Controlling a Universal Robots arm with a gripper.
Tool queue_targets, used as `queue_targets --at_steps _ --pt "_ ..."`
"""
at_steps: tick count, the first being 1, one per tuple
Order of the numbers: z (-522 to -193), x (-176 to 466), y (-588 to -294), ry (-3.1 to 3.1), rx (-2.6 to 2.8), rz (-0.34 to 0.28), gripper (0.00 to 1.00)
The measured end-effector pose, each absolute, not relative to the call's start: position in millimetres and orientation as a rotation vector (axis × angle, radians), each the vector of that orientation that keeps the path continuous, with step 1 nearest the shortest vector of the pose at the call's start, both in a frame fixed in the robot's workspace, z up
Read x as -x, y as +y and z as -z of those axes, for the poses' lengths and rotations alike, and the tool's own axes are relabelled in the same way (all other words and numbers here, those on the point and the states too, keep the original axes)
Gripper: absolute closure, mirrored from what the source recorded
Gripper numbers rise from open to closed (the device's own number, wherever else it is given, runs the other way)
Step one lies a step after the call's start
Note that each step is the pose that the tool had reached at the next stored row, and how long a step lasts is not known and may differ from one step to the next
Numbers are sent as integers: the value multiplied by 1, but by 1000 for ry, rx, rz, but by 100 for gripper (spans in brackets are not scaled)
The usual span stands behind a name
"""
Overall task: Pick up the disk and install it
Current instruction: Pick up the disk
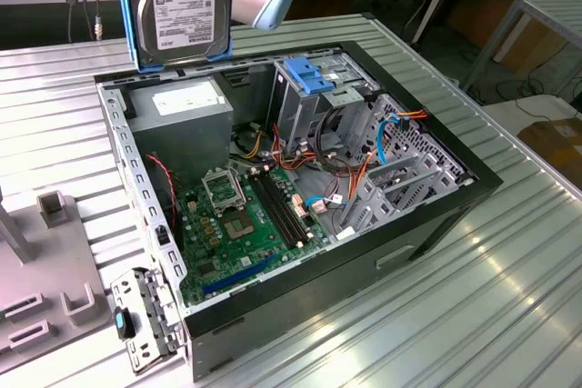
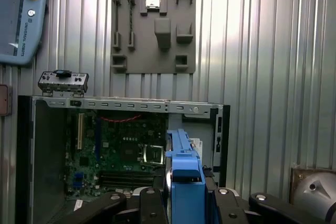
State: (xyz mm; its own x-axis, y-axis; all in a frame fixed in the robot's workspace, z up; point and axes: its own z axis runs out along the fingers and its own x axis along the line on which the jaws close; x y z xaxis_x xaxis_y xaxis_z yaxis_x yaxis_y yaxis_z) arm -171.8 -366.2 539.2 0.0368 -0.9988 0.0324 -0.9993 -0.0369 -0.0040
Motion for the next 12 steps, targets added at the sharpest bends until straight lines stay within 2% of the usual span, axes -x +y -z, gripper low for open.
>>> queue_targets --at_steps 12 --pt "-539 119 -366 -2166 -2248 -41 63"
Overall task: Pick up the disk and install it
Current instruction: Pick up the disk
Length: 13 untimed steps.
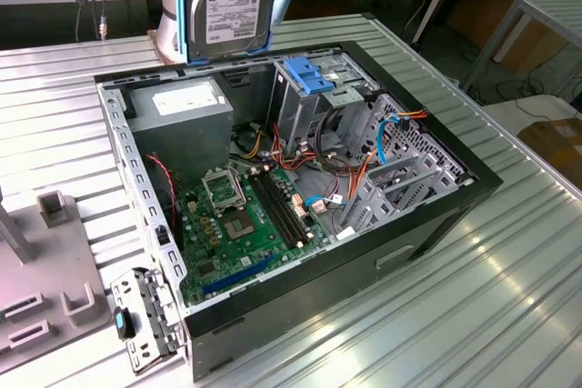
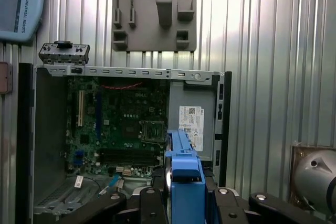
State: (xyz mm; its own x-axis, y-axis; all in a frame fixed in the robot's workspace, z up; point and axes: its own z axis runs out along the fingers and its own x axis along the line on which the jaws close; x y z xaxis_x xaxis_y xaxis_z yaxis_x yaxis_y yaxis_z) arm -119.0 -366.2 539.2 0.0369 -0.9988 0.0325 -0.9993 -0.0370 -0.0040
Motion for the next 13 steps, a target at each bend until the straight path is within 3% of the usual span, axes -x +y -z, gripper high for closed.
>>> queue_targets --at_steps 13 --pt "-539 118 -374 -2166 -2247 -42 63"
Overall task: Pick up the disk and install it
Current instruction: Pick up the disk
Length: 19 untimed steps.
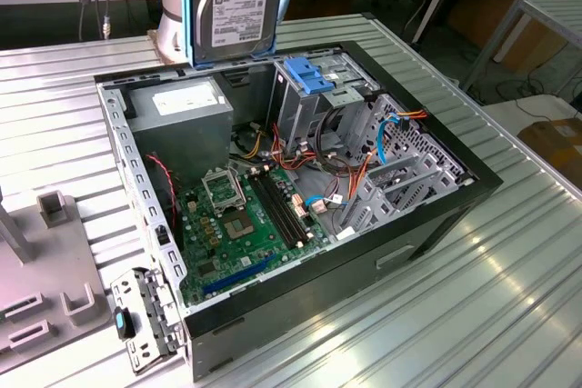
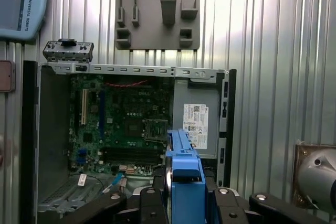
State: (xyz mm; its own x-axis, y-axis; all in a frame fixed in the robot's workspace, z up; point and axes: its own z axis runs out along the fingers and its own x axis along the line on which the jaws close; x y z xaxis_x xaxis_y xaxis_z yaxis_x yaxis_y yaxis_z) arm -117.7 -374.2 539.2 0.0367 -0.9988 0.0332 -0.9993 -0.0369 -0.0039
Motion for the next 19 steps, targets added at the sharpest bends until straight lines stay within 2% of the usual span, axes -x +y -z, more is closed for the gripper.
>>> queue_targets --at_steps 19 --pt "-539 118 -388 -2164 -2245 -46 63"
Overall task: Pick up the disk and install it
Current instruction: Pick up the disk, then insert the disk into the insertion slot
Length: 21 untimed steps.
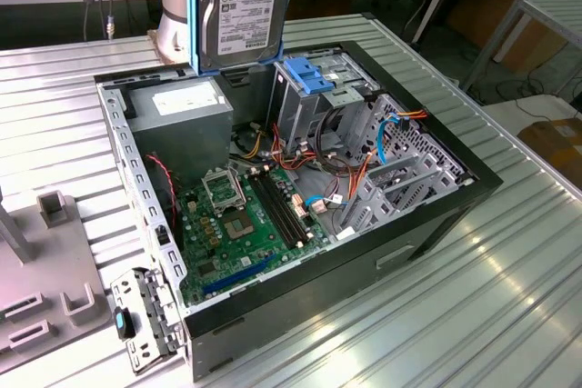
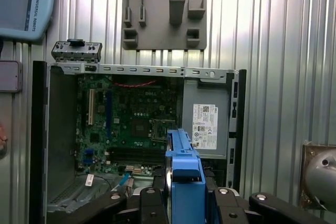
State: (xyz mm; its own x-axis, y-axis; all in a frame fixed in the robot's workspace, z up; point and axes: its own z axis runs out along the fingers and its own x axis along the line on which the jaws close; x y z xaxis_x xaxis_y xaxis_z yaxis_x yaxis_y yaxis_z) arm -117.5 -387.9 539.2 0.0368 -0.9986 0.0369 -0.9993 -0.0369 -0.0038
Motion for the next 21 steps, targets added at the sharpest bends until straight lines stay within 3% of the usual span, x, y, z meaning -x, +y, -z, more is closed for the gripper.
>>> queue_targets --at_steps 21 --pt "-539 118 -408 -2164 -2246 -45 63"
